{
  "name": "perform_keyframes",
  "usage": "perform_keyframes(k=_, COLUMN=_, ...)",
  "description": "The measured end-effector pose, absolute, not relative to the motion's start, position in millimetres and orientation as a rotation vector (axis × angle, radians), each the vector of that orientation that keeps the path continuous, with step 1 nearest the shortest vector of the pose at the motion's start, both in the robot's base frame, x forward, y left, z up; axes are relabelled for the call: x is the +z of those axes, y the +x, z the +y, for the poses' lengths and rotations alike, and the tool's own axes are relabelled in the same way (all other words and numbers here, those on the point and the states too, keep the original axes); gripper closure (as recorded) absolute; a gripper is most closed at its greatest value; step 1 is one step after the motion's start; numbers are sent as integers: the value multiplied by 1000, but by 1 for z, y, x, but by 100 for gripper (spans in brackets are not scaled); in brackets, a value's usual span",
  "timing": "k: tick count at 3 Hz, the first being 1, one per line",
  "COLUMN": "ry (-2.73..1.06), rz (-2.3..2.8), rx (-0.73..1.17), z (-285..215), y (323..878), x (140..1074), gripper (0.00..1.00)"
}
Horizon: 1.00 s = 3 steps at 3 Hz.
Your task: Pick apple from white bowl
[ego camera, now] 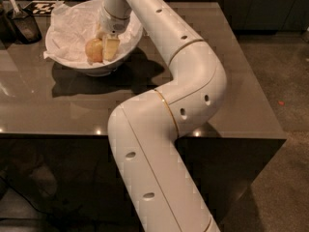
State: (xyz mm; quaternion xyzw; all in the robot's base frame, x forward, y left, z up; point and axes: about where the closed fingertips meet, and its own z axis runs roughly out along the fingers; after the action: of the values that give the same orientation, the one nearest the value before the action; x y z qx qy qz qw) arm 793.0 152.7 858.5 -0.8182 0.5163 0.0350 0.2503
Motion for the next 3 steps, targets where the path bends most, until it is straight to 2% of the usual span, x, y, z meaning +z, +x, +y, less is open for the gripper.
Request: perform_keyframes(k=3, ry=-2235, rz=1417, rx=-7, z=157, y=793, x=878, gripper=100)
